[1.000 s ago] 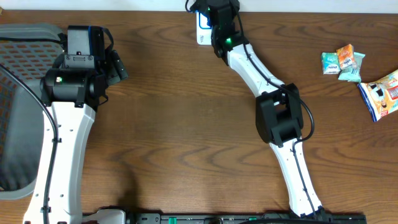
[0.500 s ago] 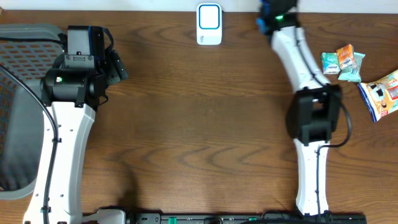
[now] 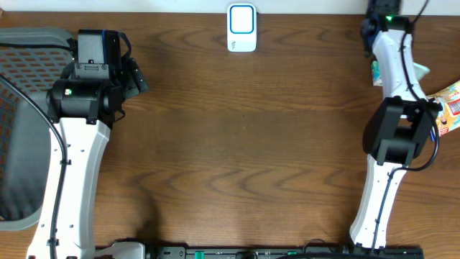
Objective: Scan the item barcode
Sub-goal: 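Carry the Zam-Buk tin to the far right and release it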
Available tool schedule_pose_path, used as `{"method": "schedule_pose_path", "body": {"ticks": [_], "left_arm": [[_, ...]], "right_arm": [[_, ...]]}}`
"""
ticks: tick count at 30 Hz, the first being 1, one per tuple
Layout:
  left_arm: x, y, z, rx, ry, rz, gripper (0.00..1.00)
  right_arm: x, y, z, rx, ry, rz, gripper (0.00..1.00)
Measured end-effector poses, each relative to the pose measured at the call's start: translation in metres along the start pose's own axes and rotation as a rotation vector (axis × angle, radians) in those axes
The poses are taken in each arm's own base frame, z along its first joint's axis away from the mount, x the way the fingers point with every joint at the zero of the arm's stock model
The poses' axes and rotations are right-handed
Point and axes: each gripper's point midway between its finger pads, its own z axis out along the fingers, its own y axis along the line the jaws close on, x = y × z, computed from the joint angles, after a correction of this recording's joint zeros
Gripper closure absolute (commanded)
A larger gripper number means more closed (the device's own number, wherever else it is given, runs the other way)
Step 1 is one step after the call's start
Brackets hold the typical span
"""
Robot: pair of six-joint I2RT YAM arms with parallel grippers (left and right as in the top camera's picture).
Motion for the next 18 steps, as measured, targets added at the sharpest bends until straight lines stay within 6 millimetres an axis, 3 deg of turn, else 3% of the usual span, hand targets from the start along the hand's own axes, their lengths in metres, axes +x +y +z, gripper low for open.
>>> {"method": "schedule_pose_path", "body": {"ticks": [4,10,18], "left_arm": [[0.000,0.000,0.000,0.000,0.000,0.000,0.02],[0.000,0.000,0.000,0.000,0.000,0.000,0.02],[0.000,0.000,0.000,0.000,0.000,0.000,0.02]], "right_arm": [[0.003,-0.004,0.004,-0.002,0.012,0.063,0.01],[0.000,0.015,-0.008,-0.029,-0.002,0.068,0.01],[-0.007,0.080,-0.054,-0.111,-0.068,-0.011,0.01]]}}
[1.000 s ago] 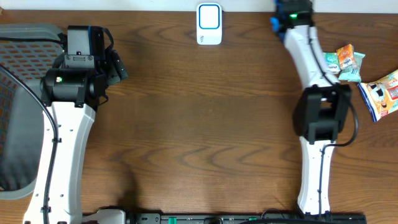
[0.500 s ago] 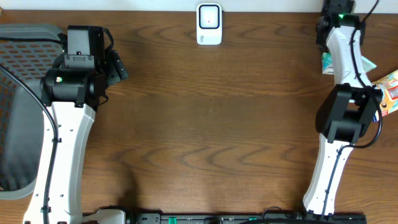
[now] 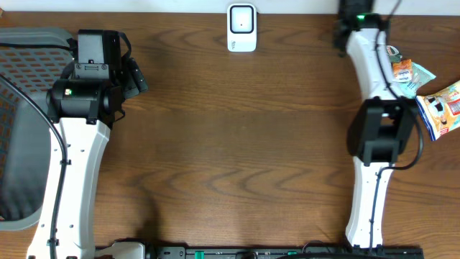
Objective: Scan the item barcode
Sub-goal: 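Carry the Zam-Buk tin to the far right and release it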
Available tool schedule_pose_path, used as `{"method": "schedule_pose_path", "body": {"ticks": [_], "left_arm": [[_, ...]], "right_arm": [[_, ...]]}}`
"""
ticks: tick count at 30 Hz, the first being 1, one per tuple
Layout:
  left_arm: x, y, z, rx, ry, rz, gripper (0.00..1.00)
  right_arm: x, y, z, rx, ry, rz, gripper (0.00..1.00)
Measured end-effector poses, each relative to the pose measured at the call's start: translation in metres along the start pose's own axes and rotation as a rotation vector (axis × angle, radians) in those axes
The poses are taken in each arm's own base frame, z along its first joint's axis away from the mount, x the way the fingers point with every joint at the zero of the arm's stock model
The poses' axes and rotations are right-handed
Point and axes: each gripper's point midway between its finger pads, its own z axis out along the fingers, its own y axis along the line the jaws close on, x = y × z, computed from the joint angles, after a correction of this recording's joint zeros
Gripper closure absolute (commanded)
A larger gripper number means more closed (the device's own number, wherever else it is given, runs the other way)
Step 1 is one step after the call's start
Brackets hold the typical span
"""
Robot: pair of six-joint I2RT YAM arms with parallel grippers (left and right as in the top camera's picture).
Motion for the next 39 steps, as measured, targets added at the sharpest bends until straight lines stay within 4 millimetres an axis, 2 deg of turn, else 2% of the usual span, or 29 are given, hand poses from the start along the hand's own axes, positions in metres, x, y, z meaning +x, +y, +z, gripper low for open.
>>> {"method": "schedule_pose_path", "body": {"ticks": [3,6,9,11,14,18,22,25,27,31,33,35,37,39], "left_arm": [[0.000,0.000,0.000,0.000,0.000,0.000,0.02],[0.000,0.000,0.000,0.000,0.000,0.000,0.02],[0.000,0.000,0.000,0.000,0.000,0.000,0.02],[0.000,0.000,0.000,0.000,0.000,0.000,0.02],[0.000,0.000,0.000,0.000,0.000,0.000,0.02],[0.000,0.000,0.000,0.000,0.000,0.000,0.02],[0.000,0.000,0.000,0.000,0.000,0.000,0.02],[0.000,0.000,0.000,0.000,0.000,-0.001,0.02],[0.000,0.000,0.000,0.000,0.000,0.000,0.02],[0.000,0.000,0.000,0.000,0.000,0.000,0.02],[0.000,0.000,0.000,0.000,0.000,0.000,0.02],[0.000,0.000,0.000,0.000,0.000,0.000,0.02],[0.000,0.000,0.000,0.000,0.000,0.000,0.02],[0.000,0.000,0.000,0.000,0.000,0.000,0.02]], "right_arm": [[-0.007,0.032,-0.028,-0.045,-0.043,-0.044,0.01],[-0.013,0.059,-0.067,-0.092,-0.087,-0.107,0.01],[-0.011,0.078,-0.102,-0.126,-0.109,-0.170,0.01],[-0.003,0.091,-0.123,-0.147,-0.105,-0.246,0.01],[0.011,0.107,-0.139,-0.166,-0.089,-0.331,0.01],[0.028,0.122,-0.151,-0.212,-0.056,-0.409,0.01],[0.039,0.124,-0.165,-0.301,-0.014,-0.439,0.01],[0.031,0.104,-0.186,-0.375,-0.018,-0.401,0.01],[0.019,0.077,-0.205,-0.425,-0.037,-0.349,0.01],[0.006,-0.013,-0.248,-0.503,-0.064,-0.213,0.01],[0.010,-0.058,-0.263,-0.525,-0.057,-0.146,0.01],[0.021,-0.091,-0.273,-0.537,-0.033,-0.101,0.01],[0.032,-0.107,-0.278,-0.548,-0.002,-0.082,0.01],[0.044,-0.111,-0.280,-0.564,0.038,-0.084,0.01]]}}
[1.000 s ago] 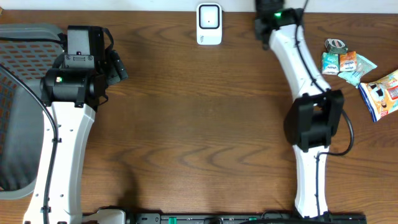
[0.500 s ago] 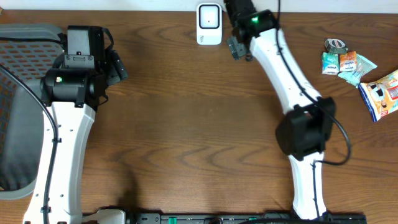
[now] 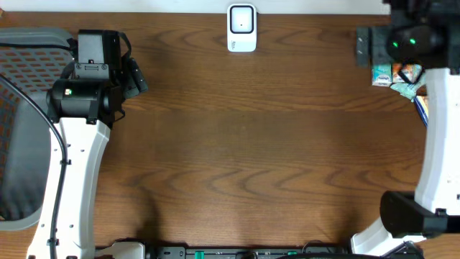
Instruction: Scan the item barcode
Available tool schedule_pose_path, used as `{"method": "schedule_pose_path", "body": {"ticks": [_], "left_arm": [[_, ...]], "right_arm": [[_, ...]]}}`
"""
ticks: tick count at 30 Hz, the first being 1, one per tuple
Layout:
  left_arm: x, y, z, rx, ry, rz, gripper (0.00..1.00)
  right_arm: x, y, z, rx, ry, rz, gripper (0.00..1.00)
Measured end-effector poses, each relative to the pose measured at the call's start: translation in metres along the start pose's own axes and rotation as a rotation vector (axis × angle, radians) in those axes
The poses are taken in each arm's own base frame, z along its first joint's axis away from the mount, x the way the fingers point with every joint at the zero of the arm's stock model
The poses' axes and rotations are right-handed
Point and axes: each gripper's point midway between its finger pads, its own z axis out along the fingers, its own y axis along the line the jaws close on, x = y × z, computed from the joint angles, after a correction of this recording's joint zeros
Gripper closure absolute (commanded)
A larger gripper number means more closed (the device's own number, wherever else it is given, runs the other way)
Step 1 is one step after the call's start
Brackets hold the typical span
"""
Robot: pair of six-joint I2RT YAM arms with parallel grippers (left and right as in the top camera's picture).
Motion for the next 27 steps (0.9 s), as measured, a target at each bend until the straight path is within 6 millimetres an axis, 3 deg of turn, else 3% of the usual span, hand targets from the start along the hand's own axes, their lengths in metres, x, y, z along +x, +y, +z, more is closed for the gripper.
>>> {"method": "schedule_pose_path", "body": {"ticks": [13,23,27], "left_arm": [[0.000,0.000,0.000,0.000,0.000,0.000,0.02],[0.000,0.000,0.000,0.000,0.000,0.000,0.02],[0.000,0.000,0.000,0.000,0.000,0.000,0.02]], "right_arm": [[0.035,0.002,-0.006,-0.038,0.129,-0.032,0.01],[0.056,-0.020,-0.050,-0.003,0.070,0.015,0.01],[0.072,-0.021,-0.056,0.003,0.056,0.022,0.01]]}}
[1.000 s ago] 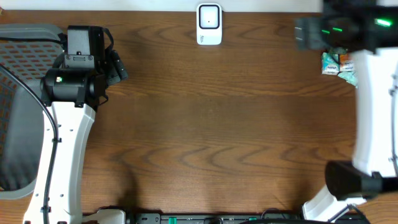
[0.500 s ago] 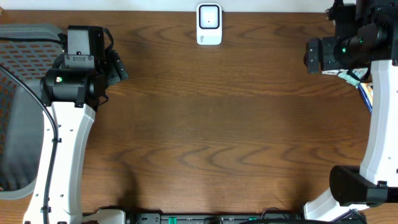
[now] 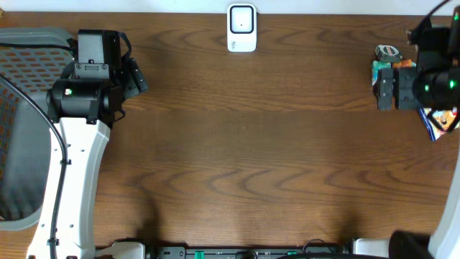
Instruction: Scan the item barcode
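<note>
The white barcode scanner (image 3: pixel 241 27) stands at the middle of the table's back edge. A teal packet (image 3: pixel 379 65) lies at the back right, with a round lid-like thing at its far end. My right gripper (image 3: pixel 387 88) hangs just in front of that packet, pointing left; its jaws are a dark shape and I cannot make out their gap. A blue and orange packet (image 3: pixel 440 121) peeks out under the right wrist. My left gripper (image 3: pixel 136 76) rests at the far left, away from all items, with nothing seen in it.
A grey mesh chair (image 3: pixel 21 108) sits off the table's left edge, under the left arm. The brown wooden table (image 3: pixel 244 158) spans the view. The right arm's base shows at the bottom right corner.
My right wrist has moved from beside the back edge toward the front and right. The gripper now sits in front of the teal packet instead of to its left. The left arm is unchanged.
At first my right arm was folded over the packets, its gripper at the back right edge. Then it had swung a little left, uncovering both packets. Later it reached from the right with the wrist over them, and now sits lower beside the teal packet.
</note>
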Available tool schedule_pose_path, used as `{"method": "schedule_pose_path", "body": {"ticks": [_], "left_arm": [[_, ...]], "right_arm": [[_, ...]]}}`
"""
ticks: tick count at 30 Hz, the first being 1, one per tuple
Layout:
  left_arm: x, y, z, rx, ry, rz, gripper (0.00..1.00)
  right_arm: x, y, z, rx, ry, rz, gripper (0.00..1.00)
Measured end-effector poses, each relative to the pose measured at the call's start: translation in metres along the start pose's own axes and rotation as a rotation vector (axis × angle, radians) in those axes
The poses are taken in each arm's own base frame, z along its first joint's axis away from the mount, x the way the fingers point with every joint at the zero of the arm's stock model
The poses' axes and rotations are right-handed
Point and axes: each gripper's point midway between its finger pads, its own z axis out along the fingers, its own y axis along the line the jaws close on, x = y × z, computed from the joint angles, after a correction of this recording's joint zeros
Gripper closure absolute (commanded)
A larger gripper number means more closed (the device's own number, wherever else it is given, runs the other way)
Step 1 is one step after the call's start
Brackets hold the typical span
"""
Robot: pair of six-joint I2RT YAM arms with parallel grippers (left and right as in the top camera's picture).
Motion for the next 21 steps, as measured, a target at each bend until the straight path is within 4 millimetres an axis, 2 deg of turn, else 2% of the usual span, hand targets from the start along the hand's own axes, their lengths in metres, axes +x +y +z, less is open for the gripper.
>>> {"method": "schedule_pose_path", "body": {"ticks": [7,15,21], "left_arm": [[0.000,0.000,0.000,0.000,0.000,0.000,0.02],[0.000,0.000,0.000,-0.002,-0.001,0.000,0.02],[0.000,0.000,0.000,-0.002,-0.001,0.000,0.02]], "right_arm": [[0.025,0.002,0.016,0.010,-0.105,-0.002,0.01],[0.072,0.010,0.027,-0.001,-0.209,-0.005,0.01],[0.079,0.012,0.025,-0.008,-0.220,0.014,0.01]]}}
